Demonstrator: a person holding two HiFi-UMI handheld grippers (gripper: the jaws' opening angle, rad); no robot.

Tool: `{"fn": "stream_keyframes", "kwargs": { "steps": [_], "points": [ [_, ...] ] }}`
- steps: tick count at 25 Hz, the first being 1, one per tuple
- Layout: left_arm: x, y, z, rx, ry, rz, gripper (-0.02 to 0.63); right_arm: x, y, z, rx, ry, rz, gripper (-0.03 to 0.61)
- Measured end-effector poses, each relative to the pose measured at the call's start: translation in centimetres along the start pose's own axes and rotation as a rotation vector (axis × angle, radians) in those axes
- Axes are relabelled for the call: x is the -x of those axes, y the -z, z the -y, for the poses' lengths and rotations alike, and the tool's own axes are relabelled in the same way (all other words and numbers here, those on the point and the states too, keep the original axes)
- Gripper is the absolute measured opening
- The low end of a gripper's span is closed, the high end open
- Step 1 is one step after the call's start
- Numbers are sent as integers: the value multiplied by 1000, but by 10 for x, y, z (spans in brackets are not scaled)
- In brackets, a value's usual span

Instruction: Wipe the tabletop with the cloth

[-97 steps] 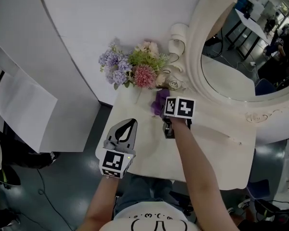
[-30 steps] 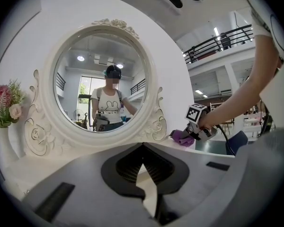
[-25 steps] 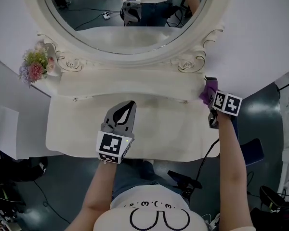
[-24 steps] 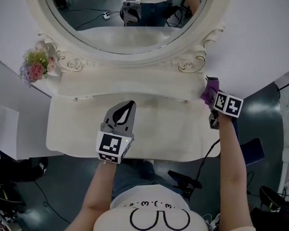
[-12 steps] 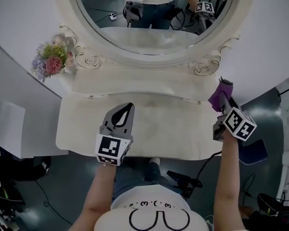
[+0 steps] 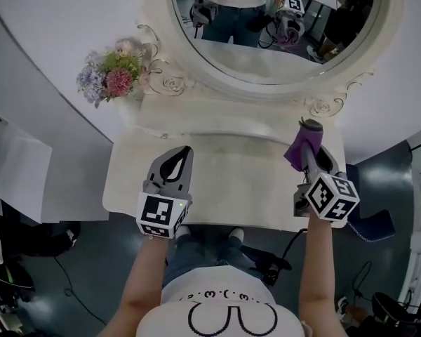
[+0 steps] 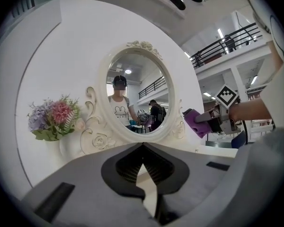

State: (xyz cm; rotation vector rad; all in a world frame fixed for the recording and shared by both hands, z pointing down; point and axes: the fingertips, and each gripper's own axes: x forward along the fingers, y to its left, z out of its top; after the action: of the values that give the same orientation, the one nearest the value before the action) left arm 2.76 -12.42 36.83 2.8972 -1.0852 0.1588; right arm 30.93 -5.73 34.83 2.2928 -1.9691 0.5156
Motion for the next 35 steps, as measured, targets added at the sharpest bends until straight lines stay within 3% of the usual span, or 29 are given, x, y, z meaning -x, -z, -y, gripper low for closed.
{"fn": "stream_keyframes", "kwargs": {
  "steps": [16,25,29,35],
  "points": [
    [86,33,-146,37,-136,-16,-3,-84,57,-258,-39,-287,-89,92],
    [127,62,-208,83,-229,-44,-3,-139,128,-393,-157,-472,-265,92],
    [137,73,-231,93,-262,-60,-3,-170,165,-435,-187,-492,-354,92],
    [154,92,-254,118,-307,-82,-3,-203,217,-482,-138,-495,-493,92]
  ]
}}
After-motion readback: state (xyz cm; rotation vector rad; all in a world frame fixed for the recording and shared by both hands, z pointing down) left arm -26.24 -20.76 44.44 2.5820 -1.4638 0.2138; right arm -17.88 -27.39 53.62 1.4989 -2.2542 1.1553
